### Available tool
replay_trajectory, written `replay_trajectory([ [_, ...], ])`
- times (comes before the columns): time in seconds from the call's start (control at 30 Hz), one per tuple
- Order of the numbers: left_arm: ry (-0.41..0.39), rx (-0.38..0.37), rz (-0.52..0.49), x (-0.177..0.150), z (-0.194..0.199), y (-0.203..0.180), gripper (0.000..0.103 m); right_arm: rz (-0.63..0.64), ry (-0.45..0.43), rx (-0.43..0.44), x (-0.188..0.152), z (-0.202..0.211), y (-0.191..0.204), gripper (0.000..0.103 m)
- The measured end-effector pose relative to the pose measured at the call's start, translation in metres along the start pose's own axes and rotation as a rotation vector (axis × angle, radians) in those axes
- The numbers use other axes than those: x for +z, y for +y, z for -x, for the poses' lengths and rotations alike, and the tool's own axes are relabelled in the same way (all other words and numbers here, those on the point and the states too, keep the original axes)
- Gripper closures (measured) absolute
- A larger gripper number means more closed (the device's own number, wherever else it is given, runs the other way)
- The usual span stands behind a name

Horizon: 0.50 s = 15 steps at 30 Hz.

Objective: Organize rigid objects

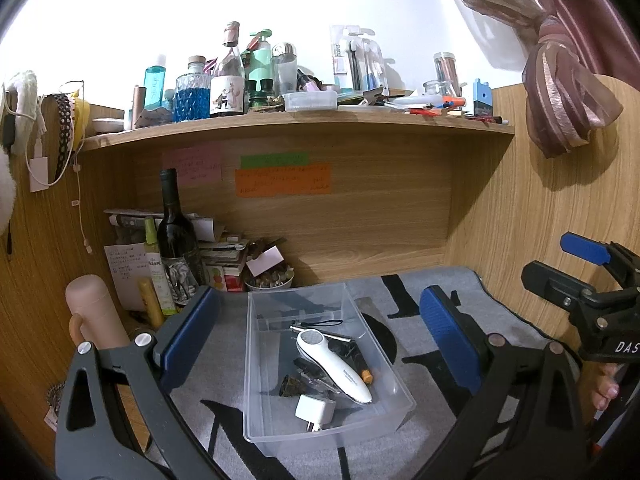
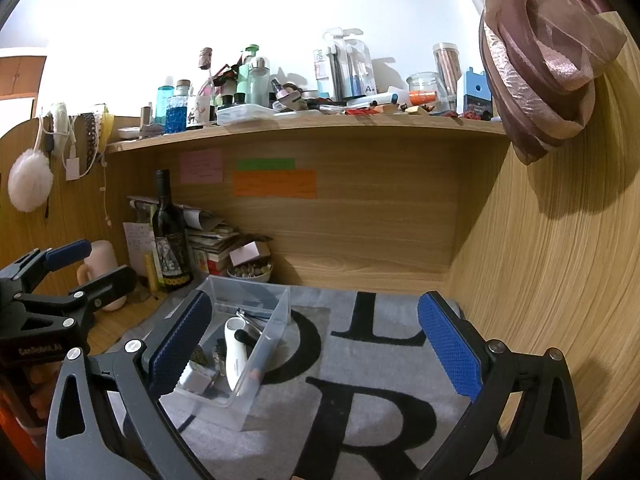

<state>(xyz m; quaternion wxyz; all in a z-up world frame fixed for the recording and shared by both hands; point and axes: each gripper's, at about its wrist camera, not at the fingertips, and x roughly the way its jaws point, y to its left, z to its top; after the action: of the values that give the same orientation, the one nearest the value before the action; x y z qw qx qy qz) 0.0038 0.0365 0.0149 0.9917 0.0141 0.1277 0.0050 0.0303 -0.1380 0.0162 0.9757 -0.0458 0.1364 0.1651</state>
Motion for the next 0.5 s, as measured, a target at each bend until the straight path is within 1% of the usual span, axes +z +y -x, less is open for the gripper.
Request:
replay_trajectory([
  [0.5,-0.002,0.005,0.014,-0.001,-0.0028,0.0021,0.001,0.004,0.003,0.01,-0.0006,-0.0015,-0.0033,0.0],
])
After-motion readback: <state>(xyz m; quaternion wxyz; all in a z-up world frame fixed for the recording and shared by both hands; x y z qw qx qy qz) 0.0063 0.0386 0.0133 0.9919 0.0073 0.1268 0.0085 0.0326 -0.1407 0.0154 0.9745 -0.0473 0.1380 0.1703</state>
